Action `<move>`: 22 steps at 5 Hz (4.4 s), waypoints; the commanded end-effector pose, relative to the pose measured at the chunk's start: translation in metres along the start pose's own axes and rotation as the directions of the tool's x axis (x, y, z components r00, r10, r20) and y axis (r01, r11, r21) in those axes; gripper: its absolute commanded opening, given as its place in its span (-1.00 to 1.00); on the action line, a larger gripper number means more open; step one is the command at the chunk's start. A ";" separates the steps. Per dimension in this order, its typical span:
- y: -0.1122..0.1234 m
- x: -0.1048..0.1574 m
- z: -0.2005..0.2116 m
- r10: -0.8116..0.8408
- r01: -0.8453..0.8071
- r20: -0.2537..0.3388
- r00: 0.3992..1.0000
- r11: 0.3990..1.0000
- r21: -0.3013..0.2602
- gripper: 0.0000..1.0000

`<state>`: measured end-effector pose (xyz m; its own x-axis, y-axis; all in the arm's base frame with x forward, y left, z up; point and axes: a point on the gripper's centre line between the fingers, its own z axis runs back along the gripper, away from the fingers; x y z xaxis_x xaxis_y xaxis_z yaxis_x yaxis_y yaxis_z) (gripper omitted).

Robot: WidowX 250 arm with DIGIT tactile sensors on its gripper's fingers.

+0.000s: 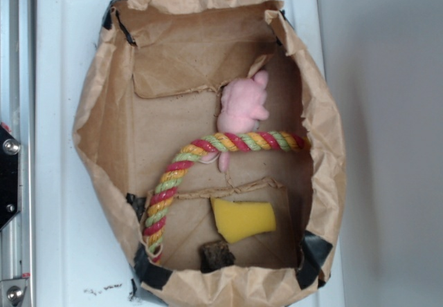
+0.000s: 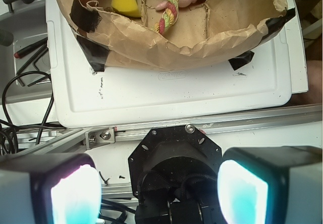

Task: Grab the green sponge.

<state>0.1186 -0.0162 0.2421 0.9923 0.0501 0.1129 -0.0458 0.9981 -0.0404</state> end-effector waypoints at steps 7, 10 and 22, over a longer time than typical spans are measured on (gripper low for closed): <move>0.009 0.149 -0.093 0.154 -0.156 0.042 0.987 0.986 0.050 1.00; -0.002 0.175 -0.151 -0.022 0.017 0.093 0.995 0.999 0.049 1.00; -0.032 0.150 -0.179 -0.132 0.166 0.163 0.978 0.962 -0.216 1.00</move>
<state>0.2831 -0.0487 0.0626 0.9757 -0.0718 0.2071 0.1229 0.9615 -0.2457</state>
